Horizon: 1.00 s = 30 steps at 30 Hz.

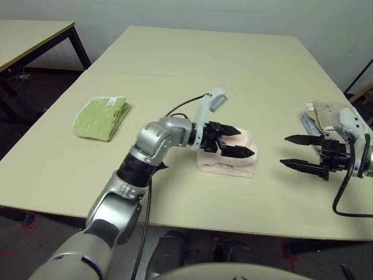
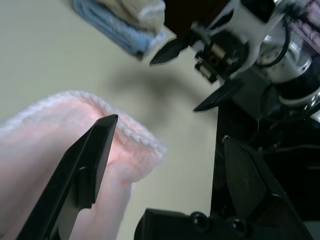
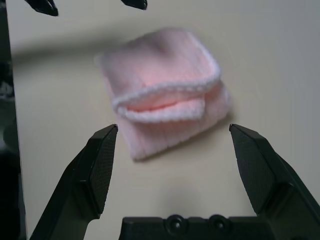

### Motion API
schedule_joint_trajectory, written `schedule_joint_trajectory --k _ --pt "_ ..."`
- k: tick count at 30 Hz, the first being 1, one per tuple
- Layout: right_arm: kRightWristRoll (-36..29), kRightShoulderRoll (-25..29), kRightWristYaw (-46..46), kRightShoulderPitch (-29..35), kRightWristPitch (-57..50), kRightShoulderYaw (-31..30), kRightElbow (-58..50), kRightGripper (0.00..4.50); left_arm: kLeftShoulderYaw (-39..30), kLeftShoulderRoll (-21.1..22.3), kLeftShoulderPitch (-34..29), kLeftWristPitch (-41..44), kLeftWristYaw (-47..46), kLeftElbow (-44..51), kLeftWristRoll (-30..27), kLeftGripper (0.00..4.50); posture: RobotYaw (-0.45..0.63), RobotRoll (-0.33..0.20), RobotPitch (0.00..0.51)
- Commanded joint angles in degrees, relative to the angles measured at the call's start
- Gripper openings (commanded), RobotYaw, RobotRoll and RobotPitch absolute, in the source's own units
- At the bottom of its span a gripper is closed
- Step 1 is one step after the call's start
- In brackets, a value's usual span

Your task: Fold the towel and set it aside.

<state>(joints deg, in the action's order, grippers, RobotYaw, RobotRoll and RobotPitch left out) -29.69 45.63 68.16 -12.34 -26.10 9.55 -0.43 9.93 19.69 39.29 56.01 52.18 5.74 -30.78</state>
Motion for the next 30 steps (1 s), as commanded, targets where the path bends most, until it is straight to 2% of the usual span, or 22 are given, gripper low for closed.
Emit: schedule_joint_trajectory --k 1,8,12,16,19,22,24,27,30 --pt "-1.5 -4.5 -6.1 -2.7 -3.9 -1.9 -3.0 4.5 -2.1 3.3 -3.0 -5.9 0.4 -1.2 1.9 4.46 0.1 0.0 0.067" --pt "-0.9 -9.8 -9.4 -5.8 -2.4 -3.1 -3.3 4.5 -3.5 7.8 -5.8 -15.7 -0.8 -6.6 6.6 4.46 0.11 0.0 0.074" --pt "0.2 -10.9 -10.9 -10.6 -0.9 -4.0 -3.1 4.5 -6.7 10.3 -7.1 -14.3 4.4 -5.5 1.7 4.46 0.08 0.0 0.092" --pt "0.5 -12.3 -13.4 -13.3 0.6 -3.9 -3.3 4.5 -7.1 12.7 -6.5 -15.7 5.8 -7.8 2.5 4.46 0.05 0.0 0.1" --pt "0.6 -13.4 -15.7 -12.3 1.0 -4.0 -4.8 4.5 -6.7 12.7 -5.4 -16.8 6.1 -9.4 2.9 4.46 0.05 0.0 0.1" --pt "1.7 -13.5 -16.4 -10.6 1.4 -4.9 -5.1 4.5 -5.7 11.6 -5.3 -17.7 6.0 -10.4 3.4 3.79 0.07 0.0 0.087" --pt "1.3 -14.0 -17.1 -10.4 0.4 -5.1 -4.7 4.5 -4.8 11.3 -5.4 -18.4 6.7 -11.3 4.1 3.17 0.07 0.0 0.08" --pt "1.3 -14.7 -17.7 -10.8 -0.4 -5.5 -3.7 3.83 -2.8 11.0 -5.3 -20.0 8.0 -12.8 5.9 2.01 0.08 0.0 0.078" --pt "2.7 -14.7 -17.1 -11.1 1.5 -6.5 -2.4 2.71 -1.1 10.3 -5.2 -22.2 8.4 -13.9 7.7 0.97 0.09 0.0 0.08"
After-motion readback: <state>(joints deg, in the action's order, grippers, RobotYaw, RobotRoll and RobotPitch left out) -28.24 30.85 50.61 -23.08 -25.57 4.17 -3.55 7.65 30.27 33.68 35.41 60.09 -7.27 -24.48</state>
